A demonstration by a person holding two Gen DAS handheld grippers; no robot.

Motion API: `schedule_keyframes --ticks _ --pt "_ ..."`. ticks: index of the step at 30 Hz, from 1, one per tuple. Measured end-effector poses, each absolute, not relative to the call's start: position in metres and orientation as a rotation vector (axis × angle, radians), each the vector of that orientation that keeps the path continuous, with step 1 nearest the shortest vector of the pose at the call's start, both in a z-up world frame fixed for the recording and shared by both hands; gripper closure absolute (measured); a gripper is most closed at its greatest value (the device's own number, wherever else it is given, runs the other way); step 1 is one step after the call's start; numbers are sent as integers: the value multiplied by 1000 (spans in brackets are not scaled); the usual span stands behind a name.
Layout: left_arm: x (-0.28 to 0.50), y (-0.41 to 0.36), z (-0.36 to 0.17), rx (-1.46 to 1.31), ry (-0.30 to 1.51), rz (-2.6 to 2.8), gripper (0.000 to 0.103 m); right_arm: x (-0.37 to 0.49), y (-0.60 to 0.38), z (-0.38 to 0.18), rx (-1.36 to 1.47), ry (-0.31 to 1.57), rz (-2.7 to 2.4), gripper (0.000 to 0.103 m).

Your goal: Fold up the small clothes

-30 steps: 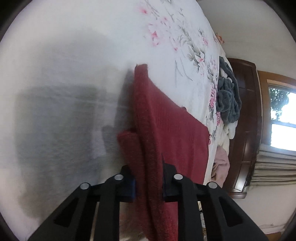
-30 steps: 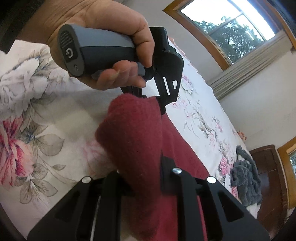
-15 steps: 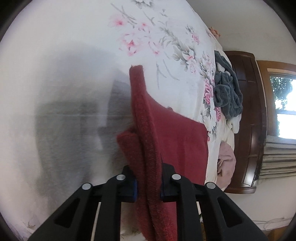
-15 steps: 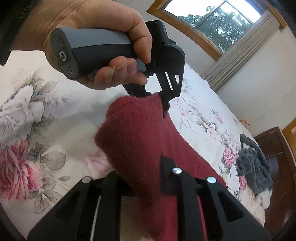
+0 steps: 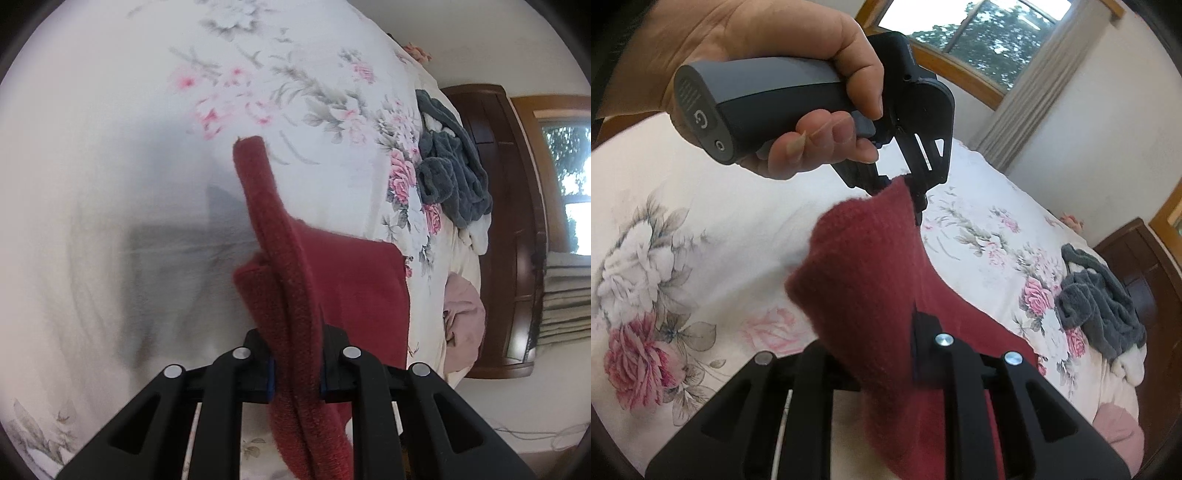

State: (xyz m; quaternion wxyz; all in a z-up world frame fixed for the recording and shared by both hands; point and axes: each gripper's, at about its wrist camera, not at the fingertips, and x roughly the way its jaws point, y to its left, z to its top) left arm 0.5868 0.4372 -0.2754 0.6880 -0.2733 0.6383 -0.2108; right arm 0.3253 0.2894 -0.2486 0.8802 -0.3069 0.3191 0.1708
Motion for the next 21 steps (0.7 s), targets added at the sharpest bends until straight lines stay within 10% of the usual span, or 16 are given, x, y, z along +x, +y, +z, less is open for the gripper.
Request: schedule_keyframes --ticks 21 --pt "590 269 -196 -253 1457 -405 88 336 142 -210 -219 741 317 89"
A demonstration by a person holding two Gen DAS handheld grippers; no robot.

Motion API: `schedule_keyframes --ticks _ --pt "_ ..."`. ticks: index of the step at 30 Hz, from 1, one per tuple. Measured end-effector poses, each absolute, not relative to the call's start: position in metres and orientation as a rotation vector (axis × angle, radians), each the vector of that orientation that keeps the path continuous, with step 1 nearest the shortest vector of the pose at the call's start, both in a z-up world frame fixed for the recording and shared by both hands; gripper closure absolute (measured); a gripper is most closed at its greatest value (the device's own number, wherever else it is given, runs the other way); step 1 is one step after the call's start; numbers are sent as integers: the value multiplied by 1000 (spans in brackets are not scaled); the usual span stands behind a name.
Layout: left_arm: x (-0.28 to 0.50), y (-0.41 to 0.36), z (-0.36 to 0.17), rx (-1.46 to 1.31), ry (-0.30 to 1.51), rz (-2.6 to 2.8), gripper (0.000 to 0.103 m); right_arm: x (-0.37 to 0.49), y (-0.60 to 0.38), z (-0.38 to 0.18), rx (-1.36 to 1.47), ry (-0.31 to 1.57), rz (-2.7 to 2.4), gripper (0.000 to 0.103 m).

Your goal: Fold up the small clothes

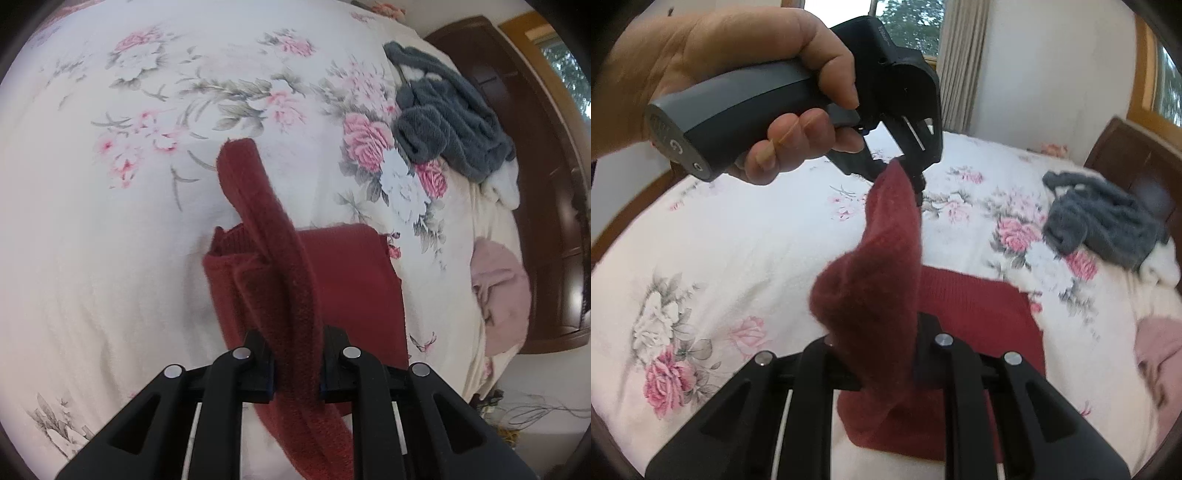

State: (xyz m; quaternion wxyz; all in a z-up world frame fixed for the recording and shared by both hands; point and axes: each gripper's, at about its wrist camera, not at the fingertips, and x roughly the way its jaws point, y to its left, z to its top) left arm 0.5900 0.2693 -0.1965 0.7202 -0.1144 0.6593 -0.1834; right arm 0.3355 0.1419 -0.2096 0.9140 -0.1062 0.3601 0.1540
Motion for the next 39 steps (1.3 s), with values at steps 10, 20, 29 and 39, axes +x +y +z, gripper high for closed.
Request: schedule_keyframes --ticks 10,20,29,39 --pt "584 186 -215 -97 1501 -355 88 333 66 -232 6 818 338 89" --pt "568 99 -264 93 1555 -328 88 318 -1 -281 204 854 329 89" --pt "567 66 -292 176 1568 -266 88 318 -39 -312 349 853 343 89" --pt "560 37 -297 229 1561 -220 87 315 -58 -320 401 863 332 89"
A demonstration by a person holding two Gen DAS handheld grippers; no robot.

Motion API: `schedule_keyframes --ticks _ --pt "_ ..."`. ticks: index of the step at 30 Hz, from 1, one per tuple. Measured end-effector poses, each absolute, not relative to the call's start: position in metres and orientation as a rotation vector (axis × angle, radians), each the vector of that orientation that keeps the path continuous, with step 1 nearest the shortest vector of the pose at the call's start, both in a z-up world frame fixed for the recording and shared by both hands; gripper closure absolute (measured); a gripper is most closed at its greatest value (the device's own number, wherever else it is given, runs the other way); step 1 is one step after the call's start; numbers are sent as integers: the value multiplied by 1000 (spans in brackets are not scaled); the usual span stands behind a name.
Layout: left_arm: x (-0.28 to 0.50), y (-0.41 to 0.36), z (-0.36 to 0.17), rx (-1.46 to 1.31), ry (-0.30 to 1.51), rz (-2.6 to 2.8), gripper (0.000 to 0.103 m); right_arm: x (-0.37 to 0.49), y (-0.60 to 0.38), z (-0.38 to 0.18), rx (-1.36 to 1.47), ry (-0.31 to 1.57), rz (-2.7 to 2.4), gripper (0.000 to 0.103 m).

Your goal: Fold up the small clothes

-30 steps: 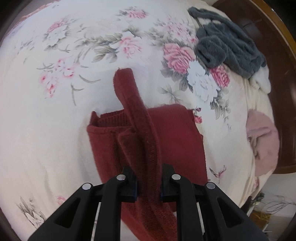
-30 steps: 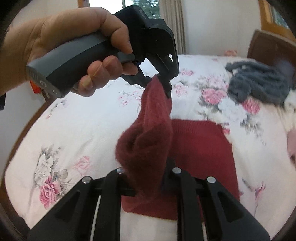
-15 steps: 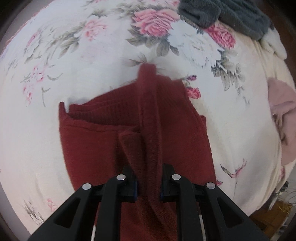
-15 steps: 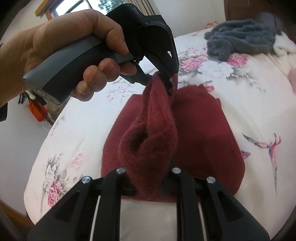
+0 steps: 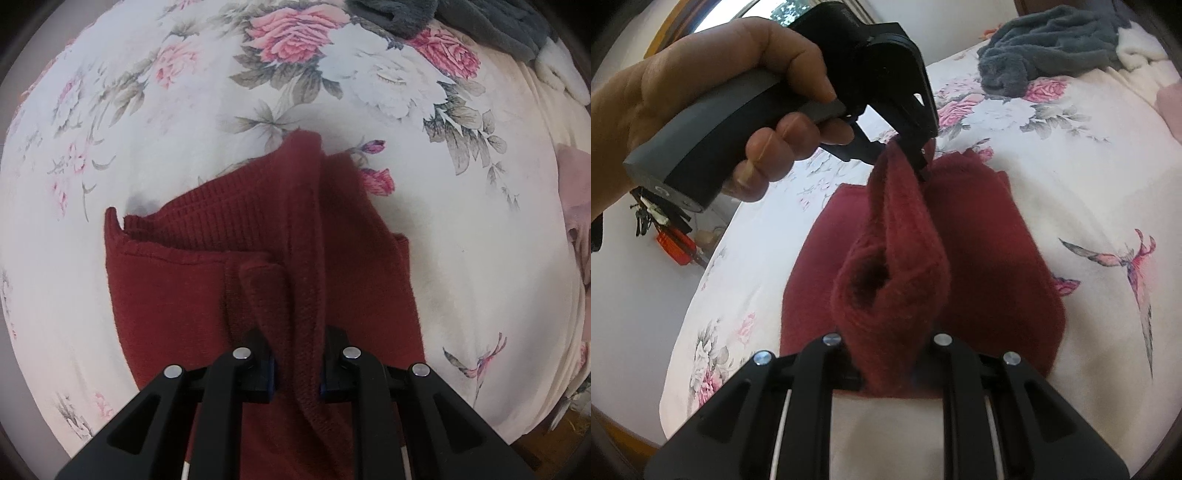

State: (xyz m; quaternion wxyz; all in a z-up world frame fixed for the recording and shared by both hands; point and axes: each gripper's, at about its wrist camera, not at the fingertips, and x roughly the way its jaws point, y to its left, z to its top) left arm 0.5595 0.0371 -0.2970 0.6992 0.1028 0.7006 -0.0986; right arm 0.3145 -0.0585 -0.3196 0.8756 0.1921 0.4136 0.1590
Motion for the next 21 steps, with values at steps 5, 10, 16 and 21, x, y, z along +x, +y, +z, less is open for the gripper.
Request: schedule_keyframes --ticks 5,10,16,21 --pt "556 29 -297 251 1555 -205 87 316 -64 -323 413 868 328 89" --pt "555 24 -301 269 1556 -198 87 315 -66 -325 417 875 326 89" --pt "552 18 -308 289 1556 -184 87 317 -73 -330 455 895 334 89" --pt "553 11 -311 302 1559 -154 87 316 -77 -332 460 899 325 89"
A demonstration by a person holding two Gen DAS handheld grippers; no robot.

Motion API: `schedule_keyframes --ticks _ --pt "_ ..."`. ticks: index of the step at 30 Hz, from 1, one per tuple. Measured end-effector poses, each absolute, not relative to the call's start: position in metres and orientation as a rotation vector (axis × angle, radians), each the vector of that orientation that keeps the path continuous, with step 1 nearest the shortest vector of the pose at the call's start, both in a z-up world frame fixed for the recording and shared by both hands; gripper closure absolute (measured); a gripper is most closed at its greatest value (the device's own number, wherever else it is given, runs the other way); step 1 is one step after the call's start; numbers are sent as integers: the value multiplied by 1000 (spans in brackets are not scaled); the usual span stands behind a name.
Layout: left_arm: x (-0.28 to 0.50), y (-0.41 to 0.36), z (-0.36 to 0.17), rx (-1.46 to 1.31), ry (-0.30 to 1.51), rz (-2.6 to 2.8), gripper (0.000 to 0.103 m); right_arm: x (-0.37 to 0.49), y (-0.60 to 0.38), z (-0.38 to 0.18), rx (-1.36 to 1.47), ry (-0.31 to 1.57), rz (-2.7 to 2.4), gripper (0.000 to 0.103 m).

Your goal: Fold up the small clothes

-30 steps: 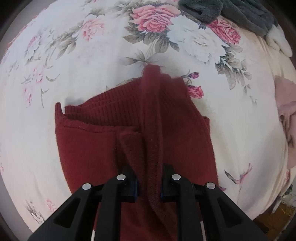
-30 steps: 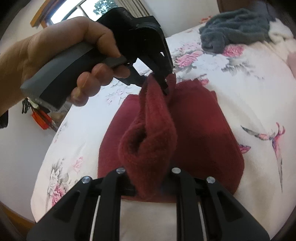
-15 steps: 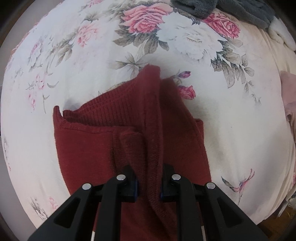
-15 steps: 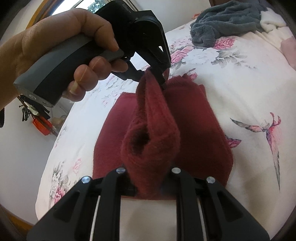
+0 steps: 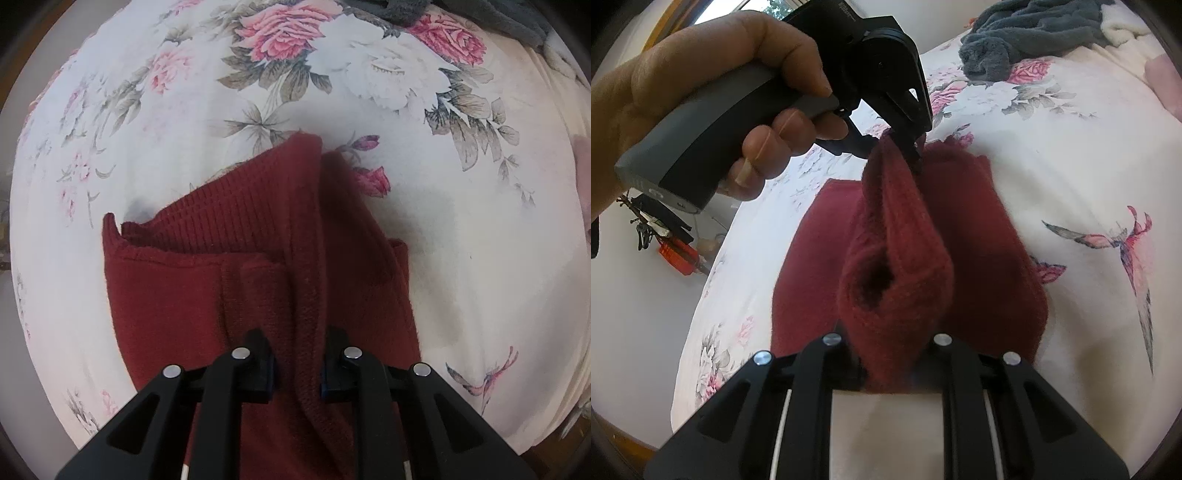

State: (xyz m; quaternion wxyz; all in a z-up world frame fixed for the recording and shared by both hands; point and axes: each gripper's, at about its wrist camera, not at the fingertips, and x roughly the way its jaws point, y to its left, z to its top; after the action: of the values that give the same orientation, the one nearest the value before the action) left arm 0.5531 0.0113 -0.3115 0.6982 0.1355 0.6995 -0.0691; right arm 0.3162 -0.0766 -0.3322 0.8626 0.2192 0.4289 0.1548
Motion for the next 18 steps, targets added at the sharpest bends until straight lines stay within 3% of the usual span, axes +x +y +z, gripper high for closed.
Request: schedule_keyframes --ticks 9,14,16,17,18 --pt "551 -4 -322 327 1557 -138 83 322 -99 -347 568 947 350 89" --pt "551 -7 -306 247 1481 -194 61 325 -110 -356 650 990 402 86" --pt "550 -2 -293 195 1426 -221 51 328 -119 -362 691 1015 426 78" --pt "548 5 -282 159 1389 -235 48 328 -125 -364 710 1022 423 70" --pt "547 13 -274 129 1364 -251 48 328 -133 -367 748 1028 432 68"
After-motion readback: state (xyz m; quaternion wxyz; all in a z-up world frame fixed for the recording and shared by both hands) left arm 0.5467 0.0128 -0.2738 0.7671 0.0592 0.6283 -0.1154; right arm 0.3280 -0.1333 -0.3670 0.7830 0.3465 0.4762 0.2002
